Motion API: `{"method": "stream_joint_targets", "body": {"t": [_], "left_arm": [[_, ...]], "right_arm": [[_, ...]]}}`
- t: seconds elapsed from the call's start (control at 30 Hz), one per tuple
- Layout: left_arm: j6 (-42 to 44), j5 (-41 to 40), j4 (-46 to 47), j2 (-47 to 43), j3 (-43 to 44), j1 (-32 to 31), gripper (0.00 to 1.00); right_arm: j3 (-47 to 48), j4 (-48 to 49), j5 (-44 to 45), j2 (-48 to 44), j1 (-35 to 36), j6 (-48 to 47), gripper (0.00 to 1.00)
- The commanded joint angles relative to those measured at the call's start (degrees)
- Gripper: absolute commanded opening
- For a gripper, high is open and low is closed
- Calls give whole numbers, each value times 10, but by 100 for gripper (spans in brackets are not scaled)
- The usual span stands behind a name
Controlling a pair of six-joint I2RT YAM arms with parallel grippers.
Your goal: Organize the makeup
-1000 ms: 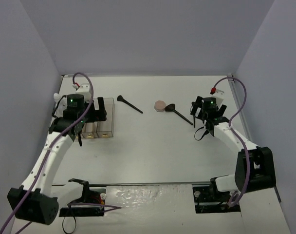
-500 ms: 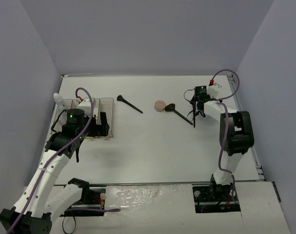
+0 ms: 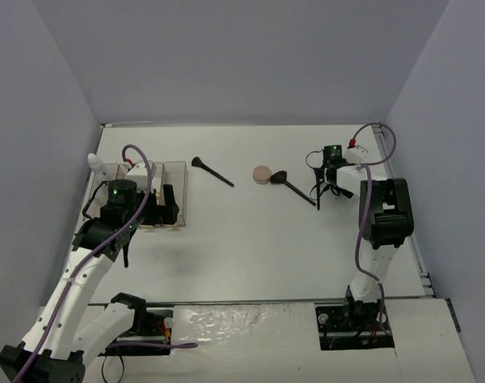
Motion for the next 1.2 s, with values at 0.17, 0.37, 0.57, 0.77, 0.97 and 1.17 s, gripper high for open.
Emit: {"method": "stream_joint_targets", "body": {"t": [0.17, 0.37, 0.57, 0.77, 0.97, 1.17], "left_arm": [[-8, 28, 35, 14, 17, 4, 97], [-16, 64, 60, 18, 9, 3, 97], [-66, 142, 130, 40, -5, -6, 97], [-135, 130, 208, 79, 4, -79, 97], [-174, 61, 271, 141, 45, -198, 97], [-191, -13, 331, 191, 77, -277, 97]], "right_arm": [[-29, 10, -71, -8, -1, 8, 83], [-79, 39, -79, -40, -2, 10, 47], [-118, 64, -99, -143, 2, -17, 22], [-183, 134, -243, -287, 39, -57, 18], [-238, 248, -350, -415, 123, -34, 18], [-275, 348, -393, -452, 186, 56, 18]]}}
